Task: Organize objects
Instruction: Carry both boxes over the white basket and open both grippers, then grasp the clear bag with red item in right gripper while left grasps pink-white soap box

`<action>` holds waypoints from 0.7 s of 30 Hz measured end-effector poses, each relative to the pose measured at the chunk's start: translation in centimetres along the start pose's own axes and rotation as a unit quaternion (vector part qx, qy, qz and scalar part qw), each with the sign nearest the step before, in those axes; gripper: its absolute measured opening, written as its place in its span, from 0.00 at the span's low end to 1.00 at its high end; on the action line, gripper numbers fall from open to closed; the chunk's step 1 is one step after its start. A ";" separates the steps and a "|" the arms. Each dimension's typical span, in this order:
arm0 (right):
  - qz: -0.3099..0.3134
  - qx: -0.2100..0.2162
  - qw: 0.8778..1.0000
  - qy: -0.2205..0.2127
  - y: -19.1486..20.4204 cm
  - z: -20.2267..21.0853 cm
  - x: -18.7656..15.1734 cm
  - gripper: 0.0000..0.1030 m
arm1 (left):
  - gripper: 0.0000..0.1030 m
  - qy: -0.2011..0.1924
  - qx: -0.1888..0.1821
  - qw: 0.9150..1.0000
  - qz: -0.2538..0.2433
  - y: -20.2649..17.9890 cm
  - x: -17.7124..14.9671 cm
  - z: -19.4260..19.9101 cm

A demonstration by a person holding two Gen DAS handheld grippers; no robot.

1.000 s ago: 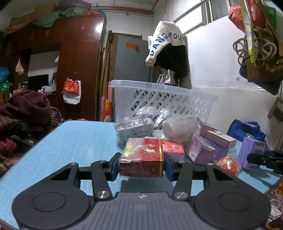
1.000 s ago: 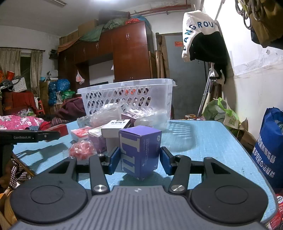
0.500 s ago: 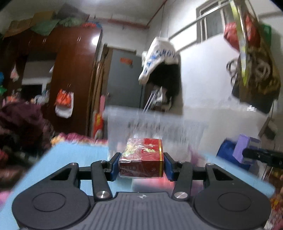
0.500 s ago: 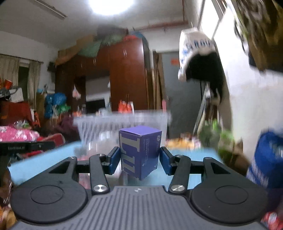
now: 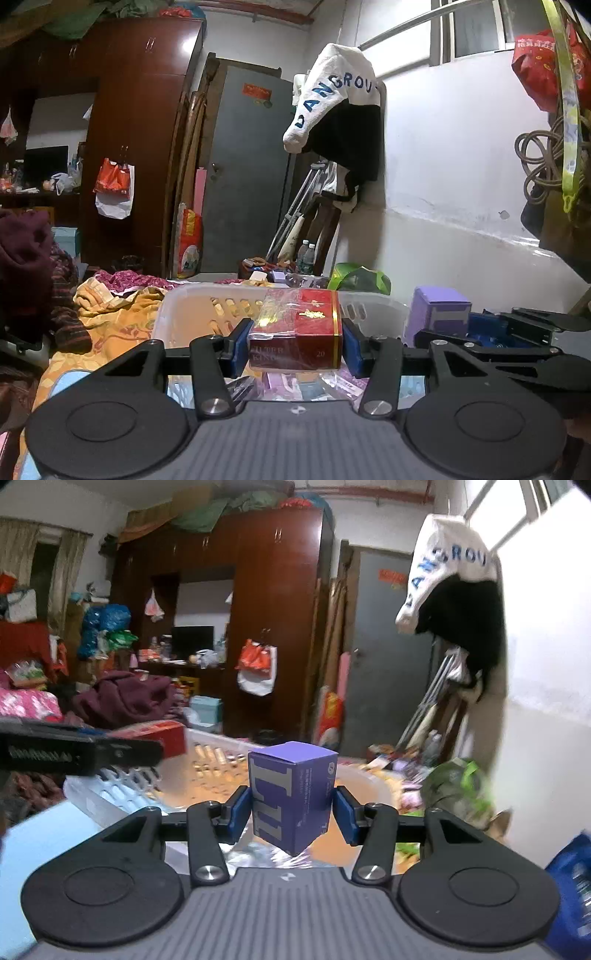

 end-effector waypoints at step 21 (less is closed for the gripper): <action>-0.035 0.076 0.996 -0.041 3.2 12.2 -15.8 0.94 | 0.89 0.044 -0.008 0.999 -0.024 -1.9 -12.8 9.3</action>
Point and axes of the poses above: each gripper's, at about its wrist camera, not at the fingertips, and z roughly against the way its jaws point, y to its left, x to its top, the point moved 8 cm from there along -z, roughly the way its jaws point, and after that the axes turned 7 degrees about -z, right-handed, at the moved point
